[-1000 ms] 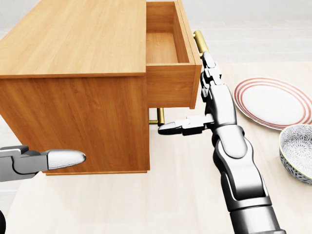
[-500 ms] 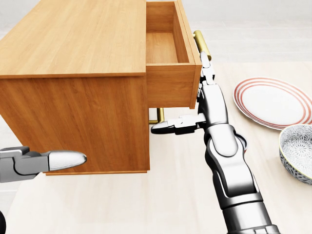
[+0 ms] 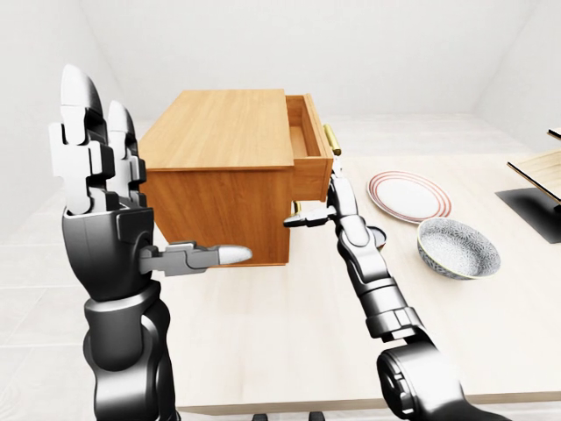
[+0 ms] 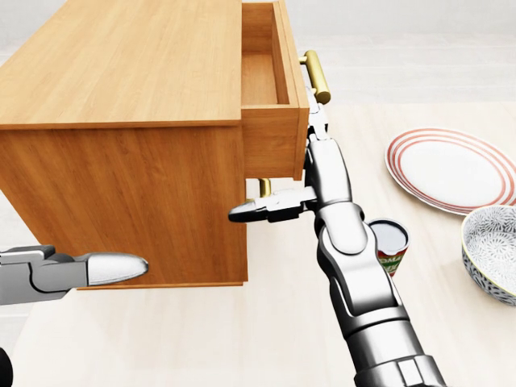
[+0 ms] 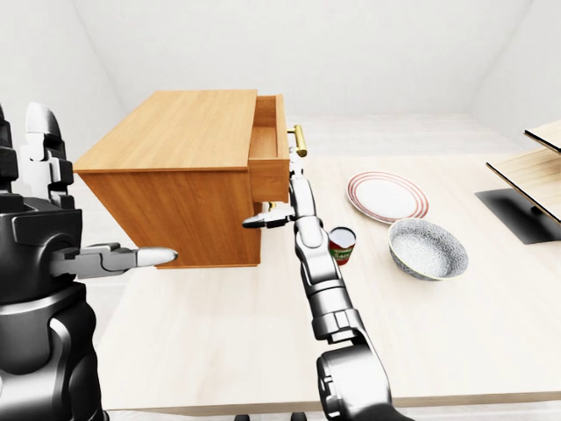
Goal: Close the top drawer of the cabinet.
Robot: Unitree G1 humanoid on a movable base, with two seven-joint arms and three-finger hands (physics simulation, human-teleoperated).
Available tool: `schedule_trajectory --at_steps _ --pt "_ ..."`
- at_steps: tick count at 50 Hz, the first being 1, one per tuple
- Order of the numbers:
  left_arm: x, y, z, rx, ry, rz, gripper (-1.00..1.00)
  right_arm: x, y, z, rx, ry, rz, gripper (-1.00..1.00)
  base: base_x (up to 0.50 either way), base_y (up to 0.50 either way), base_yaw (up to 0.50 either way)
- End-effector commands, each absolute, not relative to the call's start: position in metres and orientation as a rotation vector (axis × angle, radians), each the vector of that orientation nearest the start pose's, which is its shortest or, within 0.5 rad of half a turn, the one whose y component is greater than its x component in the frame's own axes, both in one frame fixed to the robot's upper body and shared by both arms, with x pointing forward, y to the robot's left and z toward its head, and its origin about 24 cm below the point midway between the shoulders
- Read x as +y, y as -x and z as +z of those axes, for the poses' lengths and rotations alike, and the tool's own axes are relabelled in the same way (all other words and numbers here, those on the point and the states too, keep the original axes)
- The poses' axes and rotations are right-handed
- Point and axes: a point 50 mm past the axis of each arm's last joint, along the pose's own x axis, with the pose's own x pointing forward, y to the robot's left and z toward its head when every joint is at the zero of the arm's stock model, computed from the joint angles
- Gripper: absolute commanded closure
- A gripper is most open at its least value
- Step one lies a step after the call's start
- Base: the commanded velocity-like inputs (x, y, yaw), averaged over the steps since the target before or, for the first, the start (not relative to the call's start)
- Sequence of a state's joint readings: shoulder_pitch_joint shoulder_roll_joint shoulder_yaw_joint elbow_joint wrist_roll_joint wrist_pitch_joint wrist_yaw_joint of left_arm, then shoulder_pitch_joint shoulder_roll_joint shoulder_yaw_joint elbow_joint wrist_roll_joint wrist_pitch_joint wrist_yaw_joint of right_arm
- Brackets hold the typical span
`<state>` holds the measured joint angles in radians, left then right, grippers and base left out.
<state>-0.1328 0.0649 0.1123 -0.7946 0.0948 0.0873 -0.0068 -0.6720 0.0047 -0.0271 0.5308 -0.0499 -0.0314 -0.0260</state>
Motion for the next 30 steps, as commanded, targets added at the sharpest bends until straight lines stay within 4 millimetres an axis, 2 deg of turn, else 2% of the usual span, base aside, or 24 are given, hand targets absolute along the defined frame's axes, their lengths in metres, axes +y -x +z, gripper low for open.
schedule_trajectory --at_steps 1,12,30 --pt "0.165 -0.202 0.229 -0.822 -0.172 0.095 -1.00 -0.068 -0.381 0.117 -0.068 0.096 0.253 -1.00 0.01 0.00 0.01" --pt "0.164 -0.200 0.230 -0.828 -0.177 0.092 -1.00 -0.054 -0.379 0.115 -0.064 0.108 0.299 -1.00 0.01 0.00 0.01" --pt "0.164 -0.201 0.229 -0.818 -0.181 0.085 -1.00 -0.029 -0.379 0.101 0.013 0.140 0.374 -1.00 0.01 0.00 0.00"
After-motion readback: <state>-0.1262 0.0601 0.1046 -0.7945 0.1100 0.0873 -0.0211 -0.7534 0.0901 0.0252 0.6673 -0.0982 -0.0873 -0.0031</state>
